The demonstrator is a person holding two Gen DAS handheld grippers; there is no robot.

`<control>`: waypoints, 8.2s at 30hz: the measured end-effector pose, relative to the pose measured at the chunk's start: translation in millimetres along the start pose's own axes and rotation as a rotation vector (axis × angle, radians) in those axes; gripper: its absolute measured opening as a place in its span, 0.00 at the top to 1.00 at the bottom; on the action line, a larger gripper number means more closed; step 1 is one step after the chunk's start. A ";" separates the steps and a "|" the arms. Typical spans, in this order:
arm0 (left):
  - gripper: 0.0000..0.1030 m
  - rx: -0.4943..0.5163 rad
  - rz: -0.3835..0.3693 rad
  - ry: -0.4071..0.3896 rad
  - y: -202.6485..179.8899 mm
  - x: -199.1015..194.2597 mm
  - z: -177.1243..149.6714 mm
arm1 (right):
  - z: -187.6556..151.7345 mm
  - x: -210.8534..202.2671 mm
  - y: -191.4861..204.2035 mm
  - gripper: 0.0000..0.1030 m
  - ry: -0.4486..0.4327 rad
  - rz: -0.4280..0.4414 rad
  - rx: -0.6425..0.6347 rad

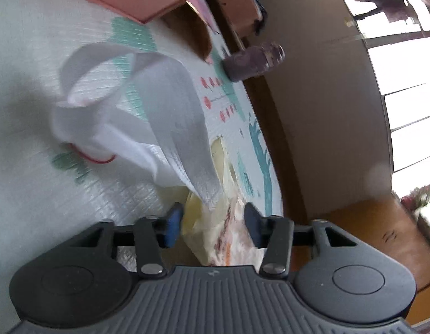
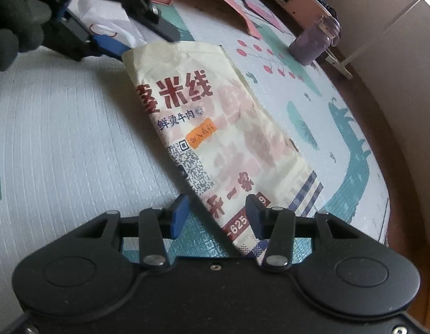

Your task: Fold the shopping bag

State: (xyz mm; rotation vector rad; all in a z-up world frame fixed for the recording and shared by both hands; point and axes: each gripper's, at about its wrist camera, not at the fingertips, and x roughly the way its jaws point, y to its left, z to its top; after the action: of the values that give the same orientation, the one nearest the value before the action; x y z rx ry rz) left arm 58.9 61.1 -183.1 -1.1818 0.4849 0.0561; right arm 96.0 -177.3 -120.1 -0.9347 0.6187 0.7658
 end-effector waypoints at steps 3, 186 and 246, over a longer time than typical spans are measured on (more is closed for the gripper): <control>0.88 0.037 -0.008 0.029 0.0 7.4 -0.9 | 0.5 -0.1 4.7 0.54 -0.018 -0.036 -0.032; 0.90 0.633 0.029 0.699 -18.4 2.6 25.8 | -30.0 29.1 -35.7 0.93 -0.072 0.581 0.779; 0.90 1.084 0.135 0.349 -46.6 -35.7 -43.2 | 17.0 -30.4 37.8 0.80 -0.236 0.253 -0.091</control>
State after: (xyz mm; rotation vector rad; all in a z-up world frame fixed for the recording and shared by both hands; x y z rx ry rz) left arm 26.0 11.5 -140.8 -0.0852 0.7636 -0.2749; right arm 50.4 -157.5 -107.2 -0.8414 0.5022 1.1209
